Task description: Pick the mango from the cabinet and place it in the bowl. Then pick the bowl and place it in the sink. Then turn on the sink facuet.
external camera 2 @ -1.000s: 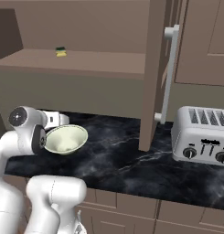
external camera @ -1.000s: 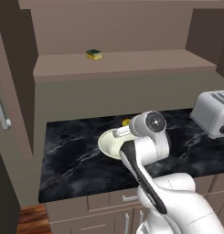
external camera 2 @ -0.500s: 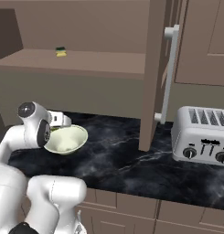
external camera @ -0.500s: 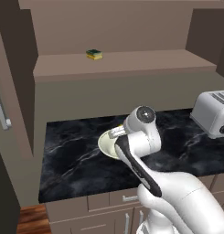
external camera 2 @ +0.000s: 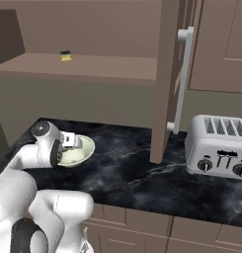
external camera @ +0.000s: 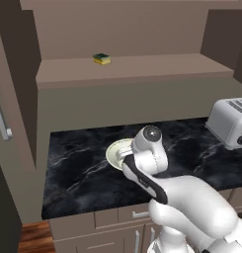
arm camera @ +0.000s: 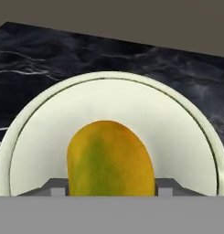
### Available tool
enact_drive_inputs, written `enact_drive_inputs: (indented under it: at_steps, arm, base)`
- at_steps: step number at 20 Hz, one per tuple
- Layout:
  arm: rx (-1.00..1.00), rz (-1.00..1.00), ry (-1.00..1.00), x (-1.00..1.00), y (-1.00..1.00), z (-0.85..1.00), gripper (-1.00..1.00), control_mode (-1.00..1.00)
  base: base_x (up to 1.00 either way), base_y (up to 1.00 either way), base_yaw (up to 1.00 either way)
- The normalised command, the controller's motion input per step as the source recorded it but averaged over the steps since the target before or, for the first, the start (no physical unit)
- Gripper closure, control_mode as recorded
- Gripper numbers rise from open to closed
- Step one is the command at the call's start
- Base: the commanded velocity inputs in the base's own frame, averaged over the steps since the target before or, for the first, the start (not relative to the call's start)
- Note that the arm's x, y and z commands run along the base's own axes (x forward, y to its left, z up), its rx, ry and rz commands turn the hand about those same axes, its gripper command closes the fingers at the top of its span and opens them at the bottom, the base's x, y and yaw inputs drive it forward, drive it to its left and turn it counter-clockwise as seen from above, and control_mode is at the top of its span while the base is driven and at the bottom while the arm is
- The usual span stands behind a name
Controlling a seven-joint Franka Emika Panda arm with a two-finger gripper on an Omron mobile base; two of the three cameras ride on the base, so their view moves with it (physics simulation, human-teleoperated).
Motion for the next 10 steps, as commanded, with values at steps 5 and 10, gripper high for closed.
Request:
enact_drive_inputs:
  at_steps: [5, 10]
  arm:
    - [0.00, 0.00, 0.08, 0.34, 0.00, -0.48, 1.00, -1.00]
    - [0.00, 0.00, 0.11, 0.28, 0.00, -0.27, 1.00, -1.00]
  base:
    - [0.00, 0.00, 0.00]
    - [0.00, 0.00, 0.00]
